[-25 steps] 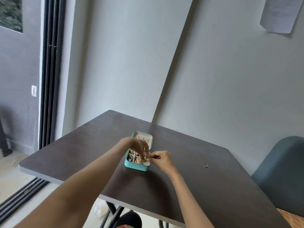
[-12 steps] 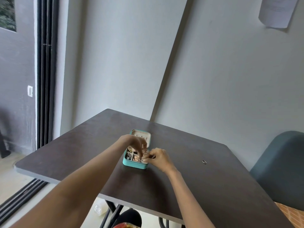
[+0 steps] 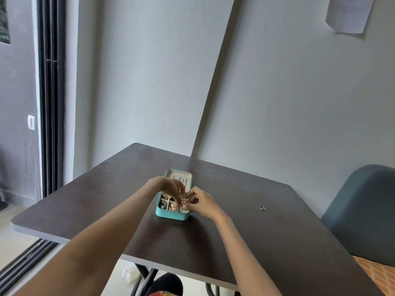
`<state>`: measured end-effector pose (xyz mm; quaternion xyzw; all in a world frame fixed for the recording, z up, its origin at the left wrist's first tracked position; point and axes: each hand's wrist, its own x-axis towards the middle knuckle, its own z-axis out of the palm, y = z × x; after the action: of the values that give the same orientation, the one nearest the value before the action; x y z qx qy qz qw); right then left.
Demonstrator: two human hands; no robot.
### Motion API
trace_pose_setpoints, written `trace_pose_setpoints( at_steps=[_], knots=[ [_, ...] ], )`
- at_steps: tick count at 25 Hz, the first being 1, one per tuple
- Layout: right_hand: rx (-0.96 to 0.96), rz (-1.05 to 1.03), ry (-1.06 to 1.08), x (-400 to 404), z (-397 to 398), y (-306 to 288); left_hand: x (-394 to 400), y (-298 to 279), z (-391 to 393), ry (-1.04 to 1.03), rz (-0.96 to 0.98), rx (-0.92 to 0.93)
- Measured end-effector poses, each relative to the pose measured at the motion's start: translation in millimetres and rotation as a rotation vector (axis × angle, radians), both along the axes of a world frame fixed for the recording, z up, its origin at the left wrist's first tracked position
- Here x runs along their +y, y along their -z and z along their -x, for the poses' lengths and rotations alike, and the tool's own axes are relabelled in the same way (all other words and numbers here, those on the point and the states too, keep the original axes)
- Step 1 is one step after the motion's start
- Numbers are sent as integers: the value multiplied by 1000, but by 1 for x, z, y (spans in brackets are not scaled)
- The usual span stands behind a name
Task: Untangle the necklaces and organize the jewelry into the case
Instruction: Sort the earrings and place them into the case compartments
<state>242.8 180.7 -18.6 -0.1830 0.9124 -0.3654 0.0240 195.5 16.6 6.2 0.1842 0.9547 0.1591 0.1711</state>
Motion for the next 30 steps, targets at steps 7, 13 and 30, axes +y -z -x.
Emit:
trace_pose_setpoints(
  at_steps=[7, 13, 30],
  knots=[
    [-4, 129, 46, 2, 5, 10, -4, -3, -3, 12, -102, -67],
    [241, 104, 526, 54, 11, 11, 22, -10, -4, -9, -508, -11],
    [194, -322, 863, 214, 49, 38, 240, 45, 30, -96, -539, 387]
  ],
)
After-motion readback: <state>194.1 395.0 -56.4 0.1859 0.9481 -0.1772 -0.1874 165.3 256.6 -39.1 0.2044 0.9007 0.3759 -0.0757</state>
